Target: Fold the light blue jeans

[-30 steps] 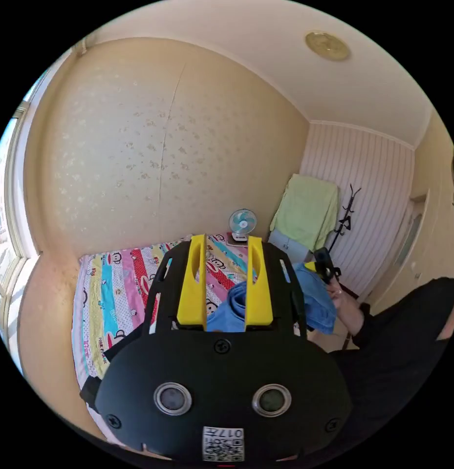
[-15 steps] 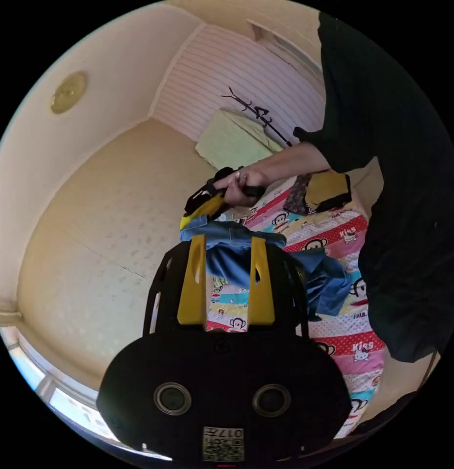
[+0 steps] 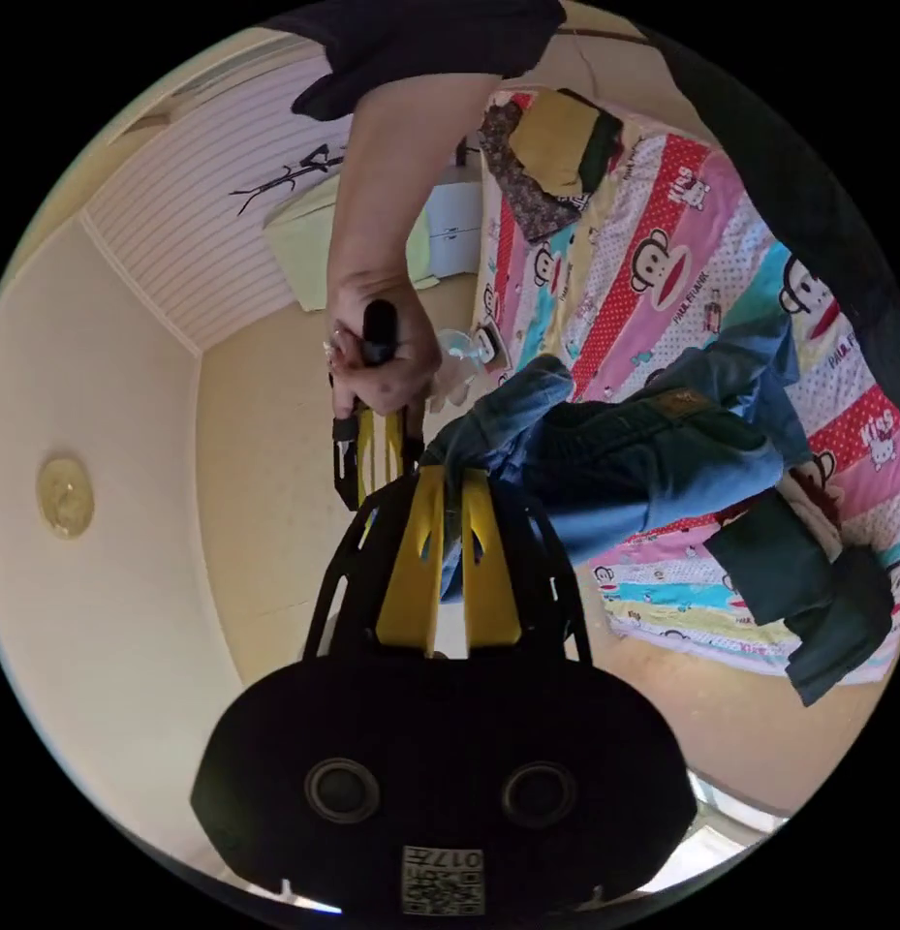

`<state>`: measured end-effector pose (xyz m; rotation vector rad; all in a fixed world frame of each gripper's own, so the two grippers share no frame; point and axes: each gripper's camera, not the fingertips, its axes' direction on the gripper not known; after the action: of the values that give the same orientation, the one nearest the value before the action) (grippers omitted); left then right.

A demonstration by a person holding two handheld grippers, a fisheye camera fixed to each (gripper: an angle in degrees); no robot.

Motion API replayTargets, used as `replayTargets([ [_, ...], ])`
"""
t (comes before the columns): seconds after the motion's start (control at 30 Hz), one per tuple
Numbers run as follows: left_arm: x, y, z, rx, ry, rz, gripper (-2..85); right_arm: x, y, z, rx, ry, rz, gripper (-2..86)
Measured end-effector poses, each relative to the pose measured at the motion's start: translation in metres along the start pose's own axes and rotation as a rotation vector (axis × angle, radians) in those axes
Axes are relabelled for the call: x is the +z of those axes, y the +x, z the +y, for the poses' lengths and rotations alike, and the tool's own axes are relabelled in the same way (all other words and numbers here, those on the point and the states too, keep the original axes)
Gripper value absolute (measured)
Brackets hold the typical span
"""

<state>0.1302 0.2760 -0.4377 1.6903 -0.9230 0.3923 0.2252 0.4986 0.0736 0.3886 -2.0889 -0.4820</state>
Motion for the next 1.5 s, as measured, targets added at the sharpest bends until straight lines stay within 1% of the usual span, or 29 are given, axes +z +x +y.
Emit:
replayTargets([
  [0.07, 0.006, -0.043, 0.022, -0.293, 0.078, 0.206, 1.5, -0.007, -0.004, 0.002, -0.045, -0.014, 0.066, 5.3],
  [0.1, 0.010, -0.056, 0.032, -0.385, 0.108, 0.279, 1.2, -0.014, -0.007, 0.004, -0.073, -0.046, 0.135, 6.5],
  [0.17, 0.042, -0.104, 0.083, -0.715, 0.237, 0.611, 0.8, -0.030, -0.009, 0.011, -0.091, -0.093, 0.227, 7.9],
  [0.2, 0.051, -0.112, 0.096, -0.781, 0.281, 0.680, 0.7, -0.046, -0.010, 0.023, -0.118, -0.084, 0.234, 8.4],
  [0.27, 0.088, -0.128, 0.142, -1.046, 0.373, 0.820, 0.4, -0.078, -0.014, 0.050, -0.178, 0.009, 0.169, 8.8],
  [0.3, 0.096, -0.128, 0.150, -1.097, 0.393, 0.848, 0.4, -0.100, -0.018, 0.074, -0.232, 0.077, 0.130, 9.0],
  [0.33, 0.110, -0.127, 0.168, -1.203, 0.467, 0.895, 0.4, -0.120, -0.023, 0.104, -0.298, 0.153, 0.132, 9.3],
  [0.37, 0.119, -0.126, 0.184, -1.298, 0.552, 0.931, 0.3, -0.128, -0.025, 0.120, -0.331, 0.194, 0.157, 9.4],
  [0.4, 0.122, -0.127, 0.191, -1.344, 0.579, 0.936, 0.3, -0.140, -0.030, 0.157, -0.389, 0.274, 0.247, 10.0],
  [0.43, 0.125, -0.131, 0.203, -1.423, 0.623, 0.925, 0.2, -0.144, -0.032, 0.195, -0.446, 0.336, 0.353, 10.9],
  [0.47, 0.123, -0.136, 0.212, -1.471, 0.666, 0.892, 0.2, -0.143, -0.033, 0.213, -0.478, 0.354, 0.401, 11.5],
  [0.53, 0.119, -0.148, 0.223, -1.516, 0.729, 0.855, 0.2, -0.129, -0.028, 0.285, -0.612, 0.402, 0.531, 14.7],
  [0.57, 0.116, -0.157, 0.230, -1.543, 0.765, 0.842, 0.2, -0.123, -0.026, 0.302, -0.647, 0.421, 0.557, 15.5],
  [0.63, 0.111, -0.171, 0.241, -1.572, 0.812, 0.817, 0.2, -0.091, -0.013, 0.356, -0.766, 0.510, 0.688, 18.2],
  [0.67, 0.106, -0.180, 0.249, -1.586, 0.834, 0.794, 0.2, -0.081, -0.010, 0.365, -0.788, 0.520, 0.737, 18.6],
  [0.73, 0.098, -0.195, 0.261, -1.593, 0.855, 0.763, 0.2, -0.039, 0.004, 0.381, -0.838, 0.530, 0.972, 19.9],
  [0.83, 0.084, -0.219, 0.283, -1.583, 0.899, 0.731, 0.2, 0.006, 0.012, 0.369, -0.909, 0.516, 1.105, 21.3],
  [0.87, 0.079, -0.226, 0.295, -1.595, 0.912, 0.725, 0.2, 0.013, 0.011, 0.365, -0.931, 0.520, 1.109, 21.2],
  [0.97, 0.059, -0.239, 0.332, -1.628, 0.932, 0.691, 0.2, 0.048, -0.011, 0.345, -1.109, 0.548, 1.107, 20.1],
  [1.0, 0.054, -0.240, 0.340, -1.633, 0.934, 0.676, 0.2, 0.062, -0.025, 0.337, -1.183, 0.516, 1.122, 17.3],
  [1.07, 0.028, -0.242, 0.383, -1.679, 0.924, 0.592, 0.2, 0.079, -0.052, 0.327, -1.283, 0.428, 1.131, 7.9],
  [1.1, 0.020, -0.241, 0.396, -1.697, 0.921, 0.564, 0.3, 0.081, -0.072, 0.322, -1.296, 0.465, 1.126, 3.5],
  [1.17, -0.013, -0.232, 0.449, -1.775, 0.914, 0.433, 0.3, 0.067, -0.102, 0.320, -1.344, 0.615, 1.031, 2.3],
  [1.2, -0.022, -0.229, 0.462, -1.793, 0.912, 0.403, 0.3, 0.051, -0.123, 0.317, -1.381, 0.676, 0.896, 1.7],
  [1.23, -0.037, -0.224, 0.486, -1.828, 0.910, 0.349, 0.3, 0.038, -0.144, 0.309, -1.388, 0.664, 0.781, 1.4],
  [1.27, -0.051, -0.221, 0.507, -1.847, 0.917, 0.312, 0.3, 0.033, -0.154, 0.303, -1.379, 0.661, 0.750, 1.2],
  [1.37, -0.079, -0.217, 0.545, -1.856, 0.968, 0.279, 0.3, 0.028, -0.197, 0.284, -1.424, 0.676, 0.718, 0.8],
  [1.43, -0.096, -0.216, 0.563, -1.887, 0.995, 0.249, 0.3, 0.030, -0.230, 0.273, -1.461, 0.625, 0.618, 0.6],
  [1.5, -0.113, -0.216, 0.578, -1.911, 1.017, 0.194, 0.3, 0.036, -0.253, 0.262, -1.442, 0.613, 0.626, 0.6],
])
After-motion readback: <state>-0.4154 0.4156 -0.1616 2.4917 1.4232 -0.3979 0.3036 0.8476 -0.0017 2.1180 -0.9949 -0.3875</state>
